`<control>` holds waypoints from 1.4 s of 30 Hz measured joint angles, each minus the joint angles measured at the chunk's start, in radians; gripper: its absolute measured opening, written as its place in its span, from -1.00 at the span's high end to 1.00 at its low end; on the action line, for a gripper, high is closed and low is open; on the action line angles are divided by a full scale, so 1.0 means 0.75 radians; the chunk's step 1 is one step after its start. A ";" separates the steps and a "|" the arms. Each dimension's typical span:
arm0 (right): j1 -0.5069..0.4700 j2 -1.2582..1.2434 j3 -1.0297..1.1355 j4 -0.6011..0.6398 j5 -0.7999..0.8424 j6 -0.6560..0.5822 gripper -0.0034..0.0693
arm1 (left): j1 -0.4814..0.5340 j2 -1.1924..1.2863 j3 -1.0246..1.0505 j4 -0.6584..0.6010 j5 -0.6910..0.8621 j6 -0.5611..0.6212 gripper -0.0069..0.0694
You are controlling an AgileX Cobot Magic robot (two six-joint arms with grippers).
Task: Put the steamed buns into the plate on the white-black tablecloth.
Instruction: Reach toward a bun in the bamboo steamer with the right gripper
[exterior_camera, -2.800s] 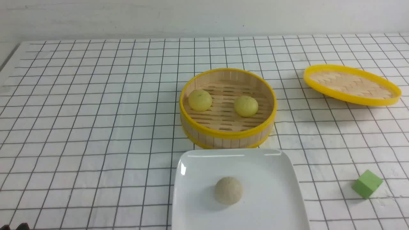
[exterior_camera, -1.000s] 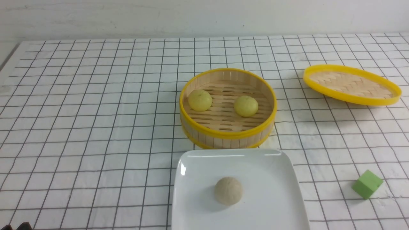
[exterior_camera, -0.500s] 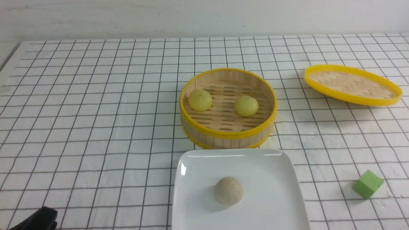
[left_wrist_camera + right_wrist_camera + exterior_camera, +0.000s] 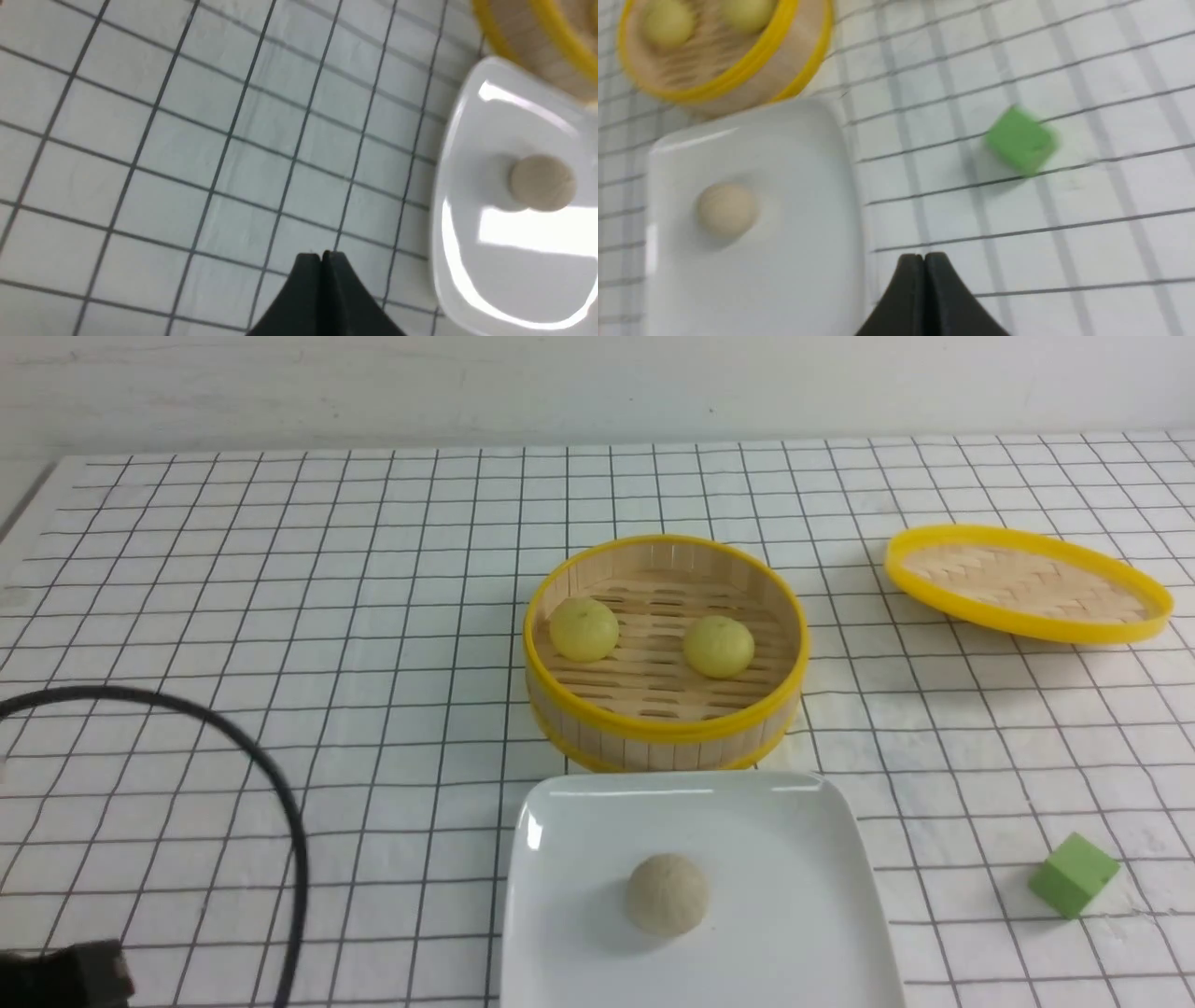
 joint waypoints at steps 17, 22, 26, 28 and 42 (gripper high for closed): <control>0.364 1.365 -0.905 0.083 -0.251 -0.570 0.15 | 0.000 0.334 -0.089 -0.093 -0.098 0.221 0.69; 0.364 1.686 -1.193 0.007 -0.271 -0.525 -0.12 | 0.000 0.334 -0.089 -0.093 -0.105 0.221 0.63; 0.364 1.852 -1.339 -0.055 -0.269 -0.483 -0.11 | 0.000 0.334 -0.089 -0.093 -0.105 0.221 0.62; 0.364 1.916 -1.396 -0.131 -0.269 -0.429 -0.03 | 0.000 0.334 -0.089 -0.094 -0.105 0.221 0.61; 0.413 1.593 -1.366 -0.245 0.109 -0.357 0.87 | 0.000 0.334 -0.089 -0.096 -0.108 0.221 0.58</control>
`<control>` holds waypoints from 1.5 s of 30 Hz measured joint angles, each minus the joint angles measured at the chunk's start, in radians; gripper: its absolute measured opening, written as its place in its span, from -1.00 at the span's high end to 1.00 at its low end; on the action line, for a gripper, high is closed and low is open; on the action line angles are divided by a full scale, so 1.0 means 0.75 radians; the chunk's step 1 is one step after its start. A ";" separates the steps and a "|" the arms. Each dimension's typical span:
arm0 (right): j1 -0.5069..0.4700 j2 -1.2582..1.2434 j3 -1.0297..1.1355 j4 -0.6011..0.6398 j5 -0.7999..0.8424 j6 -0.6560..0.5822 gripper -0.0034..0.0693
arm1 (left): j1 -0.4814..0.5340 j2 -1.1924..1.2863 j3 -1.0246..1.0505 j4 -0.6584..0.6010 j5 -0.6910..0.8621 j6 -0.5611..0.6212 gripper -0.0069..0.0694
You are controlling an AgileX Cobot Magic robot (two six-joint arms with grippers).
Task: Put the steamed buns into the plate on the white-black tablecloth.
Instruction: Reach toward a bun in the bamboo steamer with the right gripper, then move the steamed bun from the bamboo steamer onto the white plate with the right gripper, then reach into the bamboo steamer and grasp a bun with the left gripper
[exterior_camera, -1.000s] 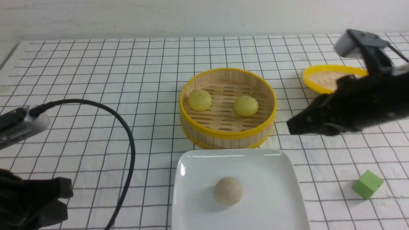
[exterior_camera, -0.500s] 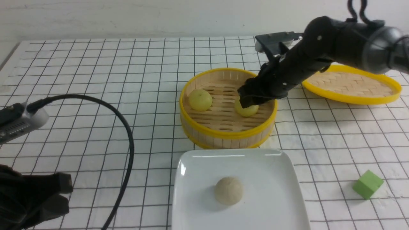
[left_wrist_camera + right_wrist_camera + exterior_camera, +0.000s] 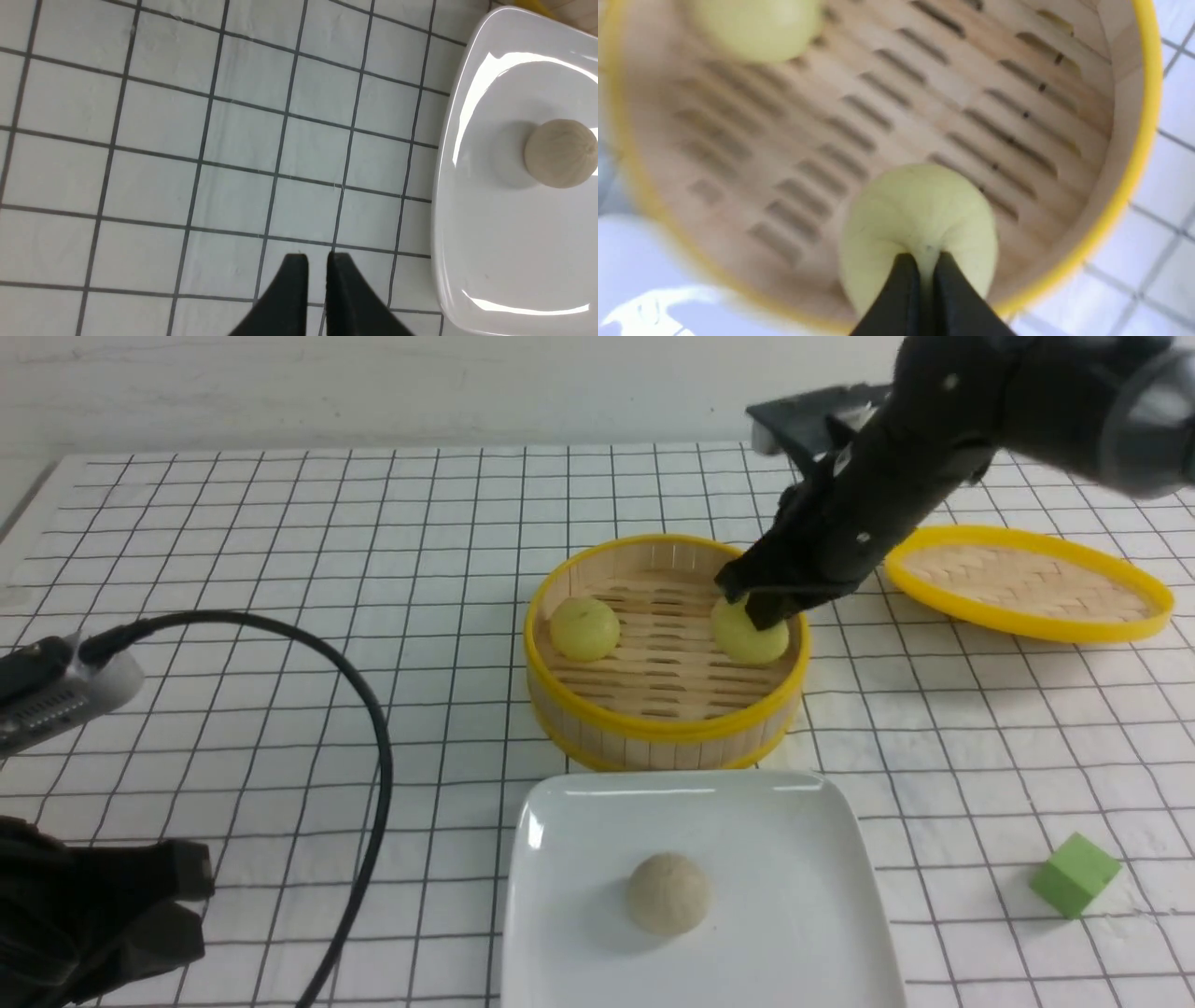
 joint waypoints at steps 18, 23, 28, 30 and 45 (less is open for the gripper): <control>0.294 -0.272 0.866 -0.016 -0.478 0.369 -0.01 | 0.000 0.000 0.000 0.000 -0.097 0.000 0.50; 0.248 -0.432 0.730 -0.112 -0.136 0.334 0.09 | 0.000 0.011 -0.001 -0.001 -0.139 0.003 0.45; 0.139 -0.756 0.765 -0.221 0.201 0.325 0.92 | 0.000 0.152 -0.083 -0.038 -0.147 0.070 0.49; 0.108 -0.881 0.851 -0.230 0.229 0.328 0.95 | 0.000 0.275 -0.153 -0.095 -0.103 0.144 0.63; 0.072 -1.461 1.388 -0.260 0.031 0.376 0.94 | -0.420 1.171 -0.977 -0.063 -0.090 -0.017 0.51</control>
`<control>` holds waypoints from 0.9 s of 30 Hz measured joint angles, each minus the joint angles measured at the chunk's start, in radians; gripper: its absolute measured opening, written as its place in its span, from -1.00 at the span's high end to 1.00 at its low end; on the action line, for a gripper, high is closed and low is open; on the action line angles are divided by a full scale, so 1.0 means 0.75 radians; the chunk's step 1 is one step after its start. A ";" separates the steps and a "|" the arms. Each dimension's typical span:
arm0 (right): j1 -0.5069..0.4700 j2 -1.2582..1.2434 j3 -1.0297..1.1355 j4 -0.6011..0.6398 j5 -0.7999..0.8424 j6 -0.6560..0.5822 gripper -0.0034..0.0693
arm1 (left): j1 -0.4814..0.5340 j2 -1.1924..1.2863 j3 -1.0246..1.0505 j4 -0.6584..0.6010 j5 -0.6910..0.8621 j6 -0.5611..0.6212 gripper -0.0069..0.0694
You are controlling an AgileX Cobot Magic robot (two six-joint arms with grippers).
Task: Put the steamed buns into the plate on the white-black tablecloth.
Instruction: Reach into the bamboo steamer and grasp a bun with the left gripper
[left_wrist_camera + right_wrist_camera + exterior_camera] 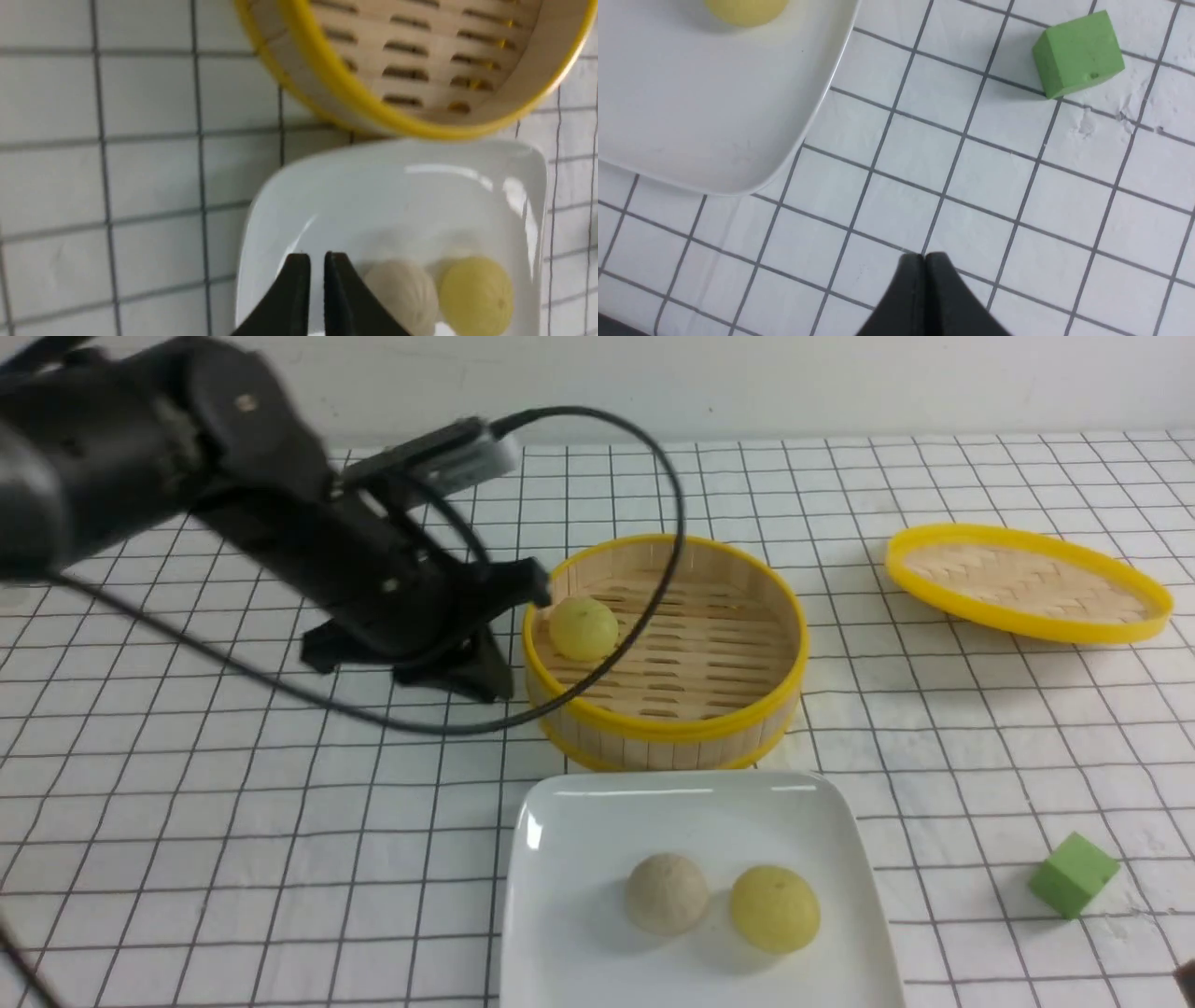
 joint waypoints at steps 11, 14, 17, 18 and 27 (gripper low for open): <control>0.000 -0.001 0.030 -0.030 -0.094 0.004 0.92 | -0.140 0.618 -0.783 0.457 0.016 -0.187 -0.17; 0.000 -0.001 0.030 -0.030 -0.094 0.004 0.92 | -0.140 0.684 -0.843 0.493 0.013 -0.187 -0.15; 0.000 -0.001 0.032 -0.031 -0.103 0.004 0.92 | -0.141 0.736 -0.862 0.510 0.003 -0.187 -0.04; 0.000 -0.001 0.032 -0.031 -0.108 0.004 0.92 | -0.141 0.745 -0.865 0.510 0.003 -0.187 0.05; 0.000 -0.001 0.032 -0.033 -0.124 0.006 0.90 | -0.187 0.725 -0.906 0.507 0.137 -0.191 0.77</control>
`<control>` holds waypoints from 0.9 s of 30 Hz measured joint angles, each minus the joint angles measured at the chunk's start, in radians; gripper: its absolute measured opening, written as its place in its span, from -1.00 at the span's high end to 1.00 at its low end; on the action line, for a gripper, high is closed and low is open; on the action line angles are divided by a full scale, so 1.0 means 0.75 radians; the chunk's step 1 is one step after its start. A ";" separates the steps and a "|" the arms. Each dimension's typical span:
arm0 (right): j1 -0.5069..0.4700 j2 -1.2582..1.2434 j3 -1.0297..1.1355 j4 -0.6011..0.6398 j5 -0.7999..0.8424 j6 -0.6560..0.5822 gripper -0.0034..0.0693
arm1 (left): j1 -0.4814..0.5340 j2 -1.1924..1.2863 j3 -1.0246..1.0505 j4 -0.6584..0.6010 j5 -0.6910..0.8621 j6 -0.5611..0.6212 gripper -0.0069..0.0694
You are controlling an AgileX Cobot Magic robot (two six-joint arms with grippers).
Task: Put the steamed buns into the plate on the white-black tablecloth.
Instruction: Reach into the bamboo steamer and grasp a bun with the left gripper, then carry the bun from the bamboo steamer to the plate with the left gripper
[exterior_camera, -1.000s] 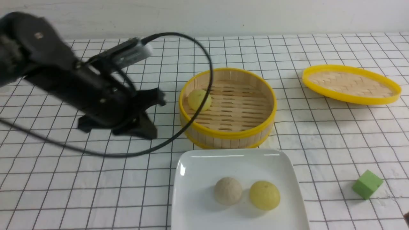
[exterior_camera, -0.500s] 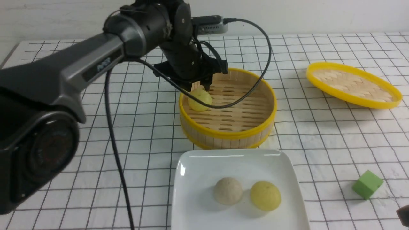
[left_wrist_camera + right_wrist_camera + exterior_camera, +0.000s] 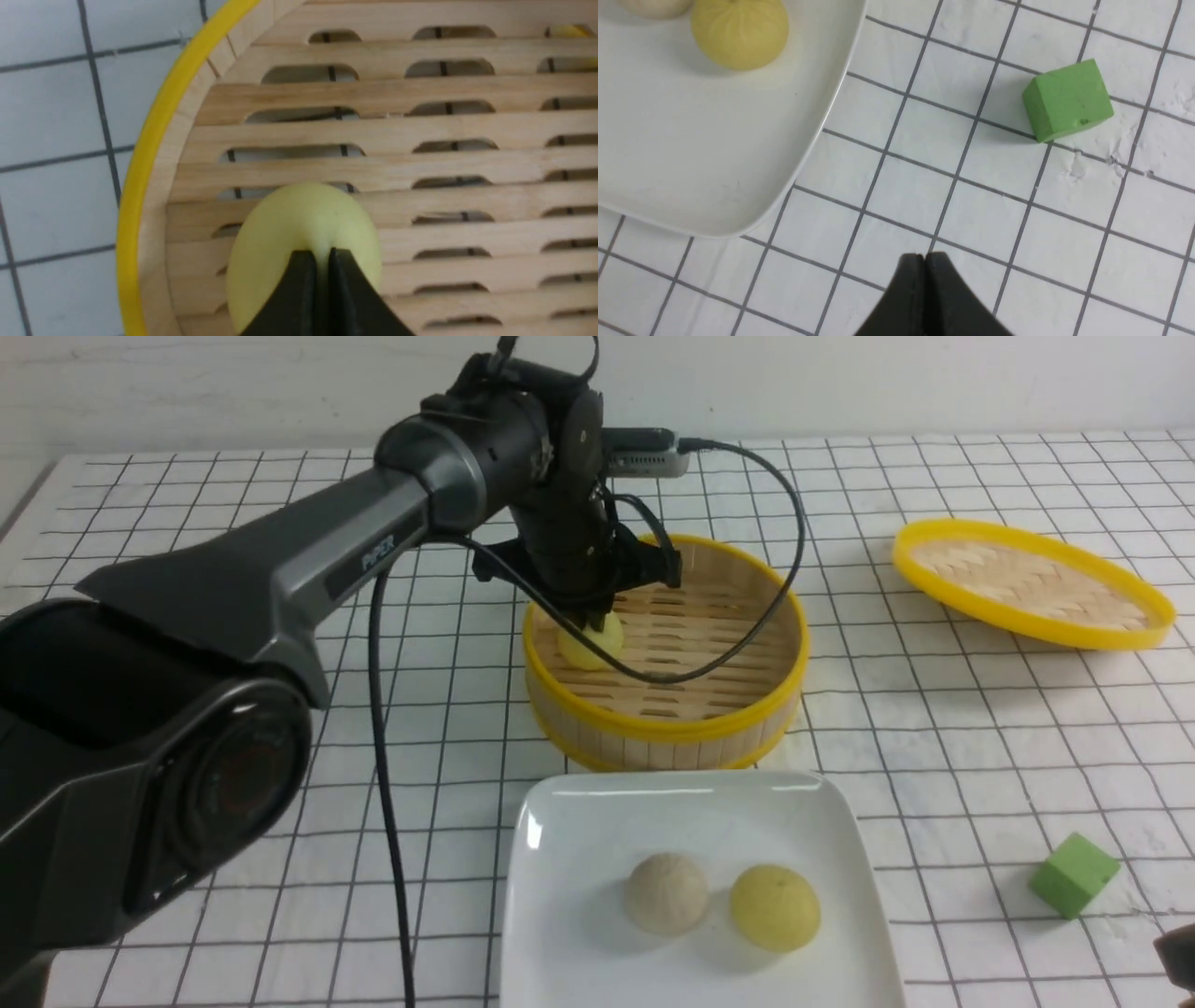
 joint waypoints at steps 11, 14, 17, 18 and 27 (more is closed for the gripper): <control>0.000 0.000 0.000 -0.011 0.020 0.003 0.88 | -0.030 -0.606 0.024 0.013 0.324 0.039 0.77; 0.000 0.000 0.000 -0.027 0.026 0.003 0.87 | -0.052 -0.761 0.237 0.003 0.325 0.040 0.76; 0.000 0.000 0.000 -0.027 0.028 0.003 0.86 | -0.132 -0.867 0.570 -0.004 0.309 0.021 0.76; 0.000 0.000 0.000 -0.027 0.031 0.003 0.86 | -0.159 -0.877 0.680 -0.008 0.277 0.009 0.76; 0.000 -0.221 -0.027 -0.031 0.229 0.067 0.85 | -0.271 -0.779 1.160 0.045 -0.267 -0.271 0.63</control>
